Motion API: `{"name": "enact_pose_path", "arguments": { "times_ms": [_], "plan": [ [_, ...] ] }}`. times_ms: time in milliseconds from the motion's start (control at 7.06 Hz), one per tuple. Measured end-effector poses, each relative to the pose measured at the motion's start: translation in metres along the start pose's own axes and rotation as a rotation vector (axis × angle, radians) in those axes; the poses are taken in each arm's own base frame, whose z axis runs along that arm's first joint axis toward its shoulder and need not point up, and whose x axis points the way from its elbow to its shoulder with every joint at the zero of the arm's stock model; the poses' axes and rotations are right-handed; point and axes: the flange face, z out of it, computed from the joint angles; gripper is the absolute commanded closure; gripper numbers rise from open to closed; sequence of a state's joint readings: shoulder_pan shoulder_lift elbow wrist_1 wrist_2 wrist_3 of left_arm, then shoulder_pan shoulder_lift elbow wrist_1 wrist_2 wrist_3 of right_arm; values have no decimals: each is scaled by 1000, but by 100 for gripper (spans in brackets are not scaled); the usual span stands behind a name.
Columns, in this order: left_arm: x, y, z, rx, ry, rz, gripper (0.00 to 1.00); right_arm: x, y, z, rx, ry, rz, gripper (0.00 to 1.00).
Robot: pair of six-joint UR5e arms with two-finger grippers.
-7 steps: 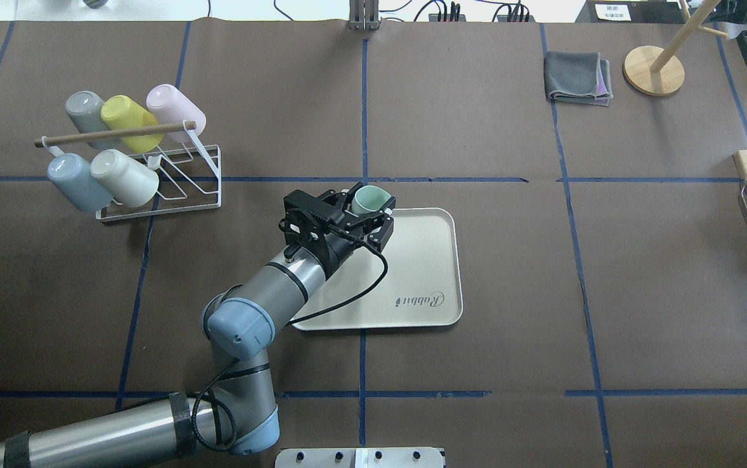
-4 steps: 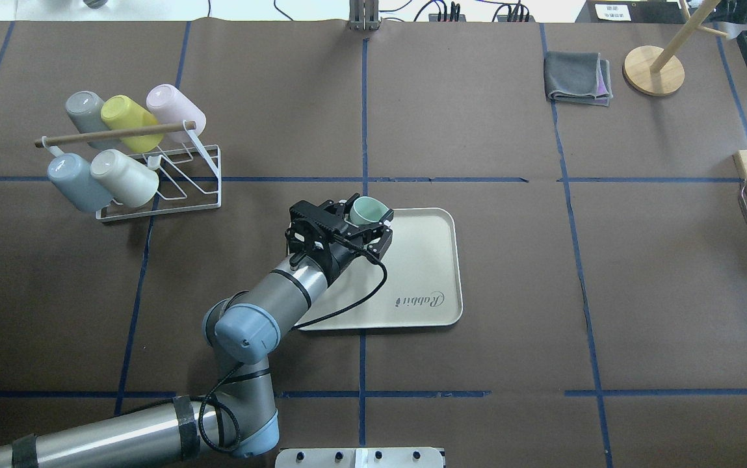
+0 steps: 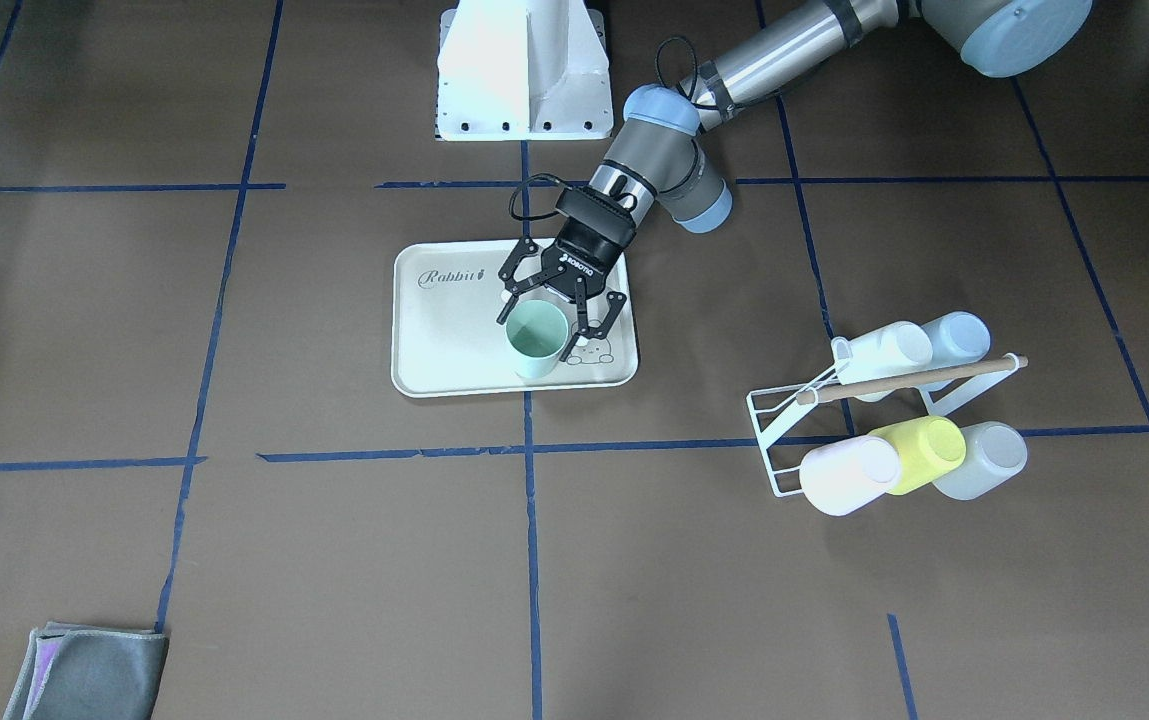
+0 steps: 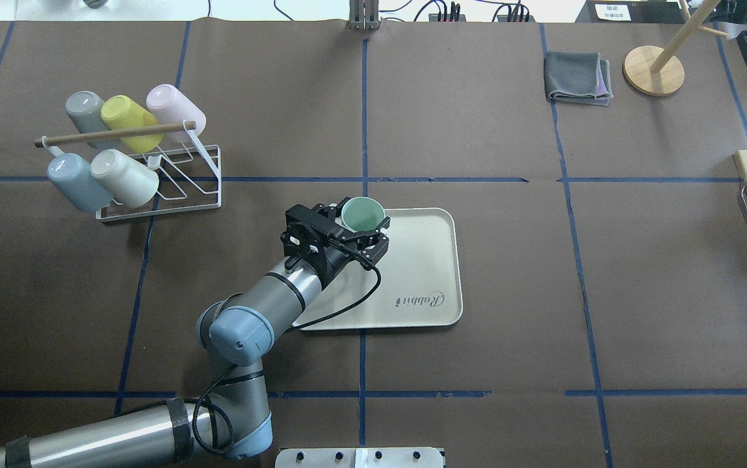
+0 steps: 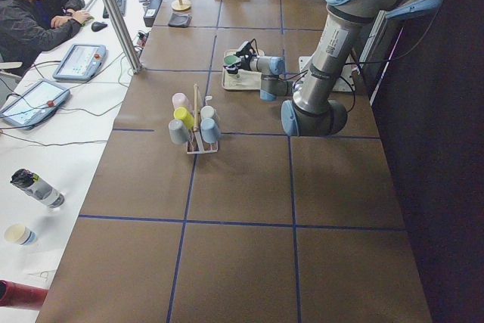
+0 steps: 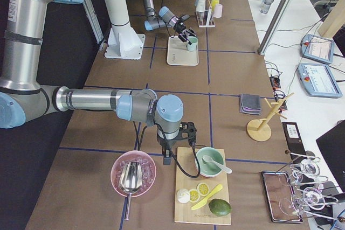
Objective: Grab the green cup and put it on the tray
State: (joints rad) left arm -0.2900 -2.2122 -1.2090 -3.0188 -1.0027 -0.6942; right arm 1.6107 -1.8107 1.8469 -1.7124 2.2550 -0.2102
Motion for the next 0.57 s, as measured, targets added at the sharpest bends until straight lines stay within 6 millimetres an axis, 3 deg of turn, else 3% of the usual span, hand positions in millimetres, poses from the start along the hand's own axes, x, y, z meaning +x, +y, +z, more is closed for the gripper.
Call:
{"name": "enact_pose_path", "arguments": {
  "times_ms": [283, 566],
  "plan": [
    [-3, -9, -18, 2, 45, 32, 1, 0, 0, -1, 2, 0, -1, 0],
    [13, -35, -31, 20, 111, 17, 0, -1, -1, -2, 4, 1, -3, 0]
  ]
}}
